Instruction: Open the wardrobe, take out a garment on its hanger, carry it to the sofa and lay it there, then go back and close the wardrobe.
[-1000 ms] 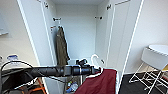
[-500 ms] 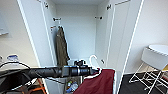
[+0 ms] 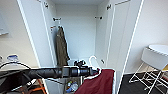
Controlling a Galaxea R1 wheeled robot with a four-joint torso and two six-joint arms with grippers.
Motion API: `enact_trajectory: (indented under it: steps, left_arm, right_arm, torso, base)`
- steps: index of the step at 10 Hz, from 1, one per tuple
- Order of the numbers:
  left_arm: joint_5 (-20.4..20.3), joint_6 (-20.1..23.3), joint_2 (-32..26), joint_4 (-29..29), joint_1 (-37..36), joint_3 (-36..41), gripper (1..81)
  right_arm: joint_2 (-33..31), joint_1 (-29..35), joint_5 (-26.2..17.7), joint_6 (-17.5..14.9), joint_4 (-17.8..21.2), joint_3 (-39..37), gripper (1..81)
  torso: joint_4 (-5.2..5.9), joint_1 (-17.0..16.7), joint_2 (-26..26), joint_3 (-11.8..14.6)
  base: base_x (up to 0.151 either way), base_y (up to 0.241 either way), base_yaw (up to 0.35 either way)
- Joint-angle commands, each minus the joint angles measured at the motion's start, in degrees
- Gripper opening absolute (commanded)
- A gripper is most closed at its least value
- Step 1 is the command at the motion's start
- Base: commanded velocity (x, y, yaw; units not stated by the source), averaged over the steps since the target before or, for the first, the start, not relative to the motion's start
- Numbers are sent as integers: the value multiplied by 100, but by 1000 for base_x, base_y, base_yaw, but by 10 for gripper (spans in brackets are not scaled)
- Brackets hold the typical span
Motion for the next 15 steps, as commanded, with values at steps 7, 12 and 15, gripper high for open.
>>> enact_trajectory:
  steps: [7, 12, 15]
  left_arm:
    - [-294, -204, -5, 227, -1056, 10, 10]
    - [-303, -222, -49, 227, -1057, 19, 10]
    - [-444, -222, -111, 227, -1056, 27, 10]
  right_arm:
    - [-2, 210, -319, -18, -15, -32, 811]
    - [16, 201, -319, -18, -24, -32, 811]
    - [25, 192, -319, -18, -33, -32, 811]
  torso:
    - [0, 0, 0, 0]
    - [0, 2, 0, 0]
    - [0, 2, 0, 0]
  base:
    - [0, 0, -107]
    - [0, 0, -205]
    - [0, 0, -208]
